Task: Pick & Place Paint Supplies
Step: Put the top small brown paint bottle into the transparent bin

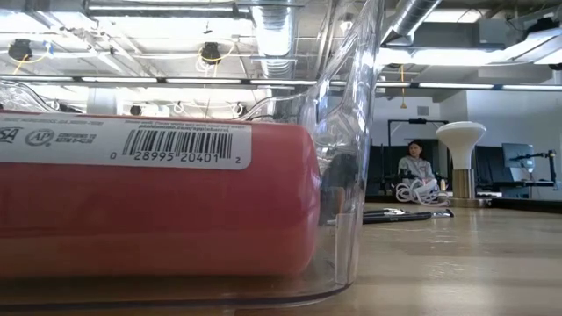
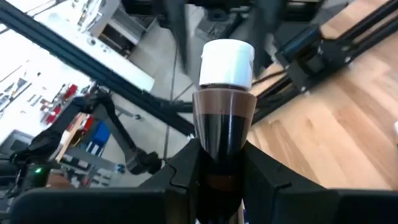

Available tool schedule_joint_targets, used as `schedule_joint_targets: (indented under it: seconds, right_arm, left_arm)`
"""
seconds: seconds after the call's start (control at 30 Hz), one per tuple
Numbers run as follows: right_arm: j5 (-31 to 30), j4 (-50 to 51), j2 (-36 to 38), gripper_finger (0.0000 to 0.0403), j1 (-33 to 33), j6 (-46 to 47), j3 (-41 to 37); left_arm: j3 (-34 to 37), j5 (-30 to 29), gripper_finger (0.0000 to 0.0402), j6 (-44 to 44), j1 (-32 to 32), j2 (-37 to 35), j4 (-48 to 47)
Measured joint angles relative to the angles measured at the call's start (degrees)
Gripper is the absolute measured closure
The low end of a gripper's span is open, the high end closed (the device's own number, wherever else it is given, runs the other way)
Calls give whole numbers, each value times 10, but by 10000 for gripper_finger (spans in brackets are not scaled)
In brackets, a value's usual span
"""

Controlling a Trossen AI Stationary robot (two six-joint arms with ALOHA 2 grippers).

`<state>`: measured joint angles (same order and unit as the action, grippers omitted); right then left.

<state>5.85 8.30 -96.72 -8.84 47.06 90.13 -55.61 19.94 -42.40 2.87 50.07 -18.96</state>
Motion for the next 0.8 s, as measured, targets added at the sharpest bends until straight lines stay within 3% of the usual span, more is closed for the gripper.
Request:
schedule_joint_targets:
  seconds: [0.27,0.8]
  right_arm:
    - [0,20,-2,325,-12,11,0]
    - [-1,48,-1,326,-17,21,0]
  left_arm:
    - [1,6,189,30,-2,46,-14]
    - [1,10,185,46,-23,63,74]
